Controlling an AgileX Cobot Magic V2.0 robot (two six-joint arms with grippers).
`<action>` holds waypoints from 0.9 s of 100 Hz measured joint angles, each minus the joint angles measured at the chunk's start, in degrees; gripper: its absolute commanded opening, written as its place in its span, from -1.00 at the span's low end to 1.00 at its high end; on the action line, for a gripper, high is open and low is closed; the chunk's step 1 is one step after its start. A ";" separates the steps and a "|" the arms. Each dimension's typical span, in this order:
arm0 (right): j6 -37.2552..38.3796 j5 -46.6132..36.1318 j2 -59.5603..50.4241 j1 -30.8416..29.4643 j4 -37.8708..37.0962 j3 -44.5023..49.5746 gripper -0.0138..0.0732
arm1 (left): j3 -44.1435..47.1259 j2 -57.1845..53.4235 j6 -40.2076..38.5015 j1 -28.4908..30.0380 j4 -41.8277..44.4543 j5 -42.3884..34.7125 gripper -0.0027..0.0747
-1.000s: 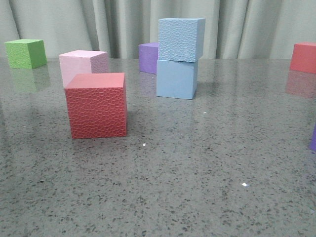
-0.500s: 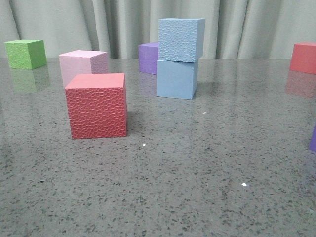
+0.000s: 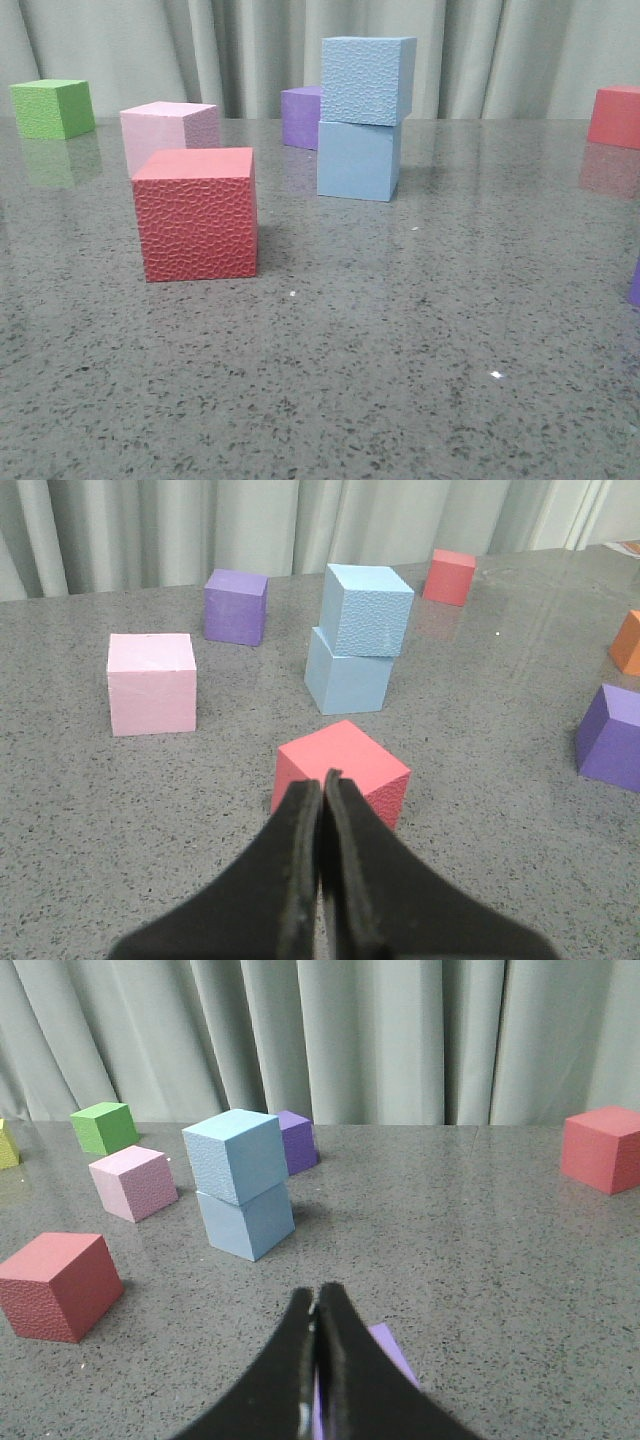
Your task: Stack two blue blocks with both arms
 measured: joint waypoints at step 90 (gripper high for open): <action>0.00 -0.11 0.00 0.00 -0.09 0.00 -0.84 | 3.18 -0.37 0.00 4.81 1.18 -2.53 -0.98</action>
